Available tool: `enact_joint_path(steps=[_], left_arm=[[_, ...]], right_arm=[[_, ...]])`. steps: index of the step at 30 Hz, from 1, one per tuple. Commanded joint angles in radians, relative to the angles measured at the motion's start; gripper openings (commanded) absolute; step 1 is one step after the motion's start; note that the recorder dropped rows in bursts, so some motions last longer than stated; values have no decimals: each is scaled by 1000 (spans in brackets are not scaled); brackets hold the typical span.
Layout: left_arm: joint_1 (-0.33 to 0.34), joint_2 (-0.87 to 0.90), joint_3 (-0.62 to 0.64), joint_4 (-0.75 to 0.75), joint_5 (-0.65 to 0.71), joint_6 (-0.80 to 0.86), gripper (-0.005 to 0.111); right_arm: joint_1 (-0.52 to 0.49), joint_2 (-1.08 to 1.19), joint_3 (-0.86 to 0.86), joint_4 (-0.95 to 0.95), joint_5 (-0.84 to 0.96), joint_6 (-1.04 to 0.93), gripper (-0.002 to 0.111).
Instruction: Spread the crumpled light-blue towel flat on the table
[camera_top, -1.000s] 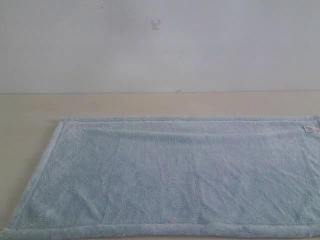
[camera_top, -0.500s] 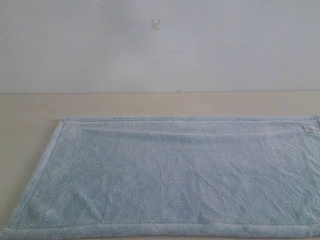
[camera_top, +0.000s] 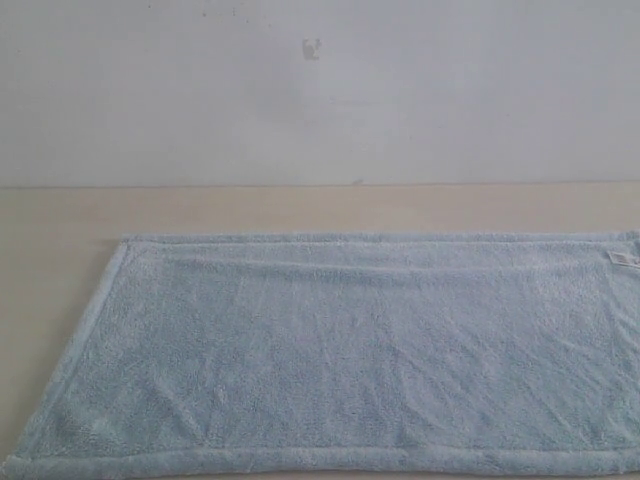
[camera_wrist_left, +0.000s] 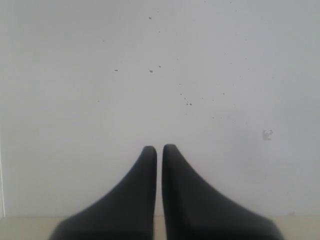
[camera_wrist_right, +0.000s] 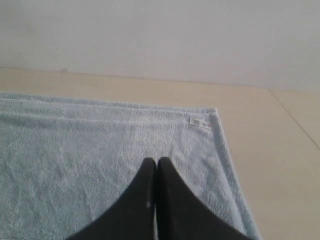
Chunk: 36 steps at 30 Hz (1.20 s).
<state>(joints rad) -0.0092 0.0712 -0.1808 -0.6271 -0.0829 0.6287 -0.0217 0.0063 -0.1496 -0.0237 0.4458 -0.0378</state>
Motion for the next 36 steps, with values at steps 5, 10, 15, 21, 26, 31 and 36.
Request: enact_joint_path(steps=[5,10,15,21,26,31,36], left_arm=[[-2,-4,4,-7,-1,1,4],[-2,-4,4,-7,1,1,4],[-2,-4,4,-7,1,1,4],[0,-16,4,11,1,1,4],[0,-71,43,461,-7,1,4],[6,-71,144,873,46,1,4],[16,-71,181,539,413,-348,4]], right_arm=[[-2,-6,114,-17,-47,24,0],[-2,-6,114,-17,-73,29,0],[-2,-6,114,-17,-73,29,0],[-2,-6,114,-17,-73,32,0],[-2,-6,114,-17,-73,32,0],[-2,-6,114,-17,-73,32,0],[-2,-6,114,-17,-73,32,0]])
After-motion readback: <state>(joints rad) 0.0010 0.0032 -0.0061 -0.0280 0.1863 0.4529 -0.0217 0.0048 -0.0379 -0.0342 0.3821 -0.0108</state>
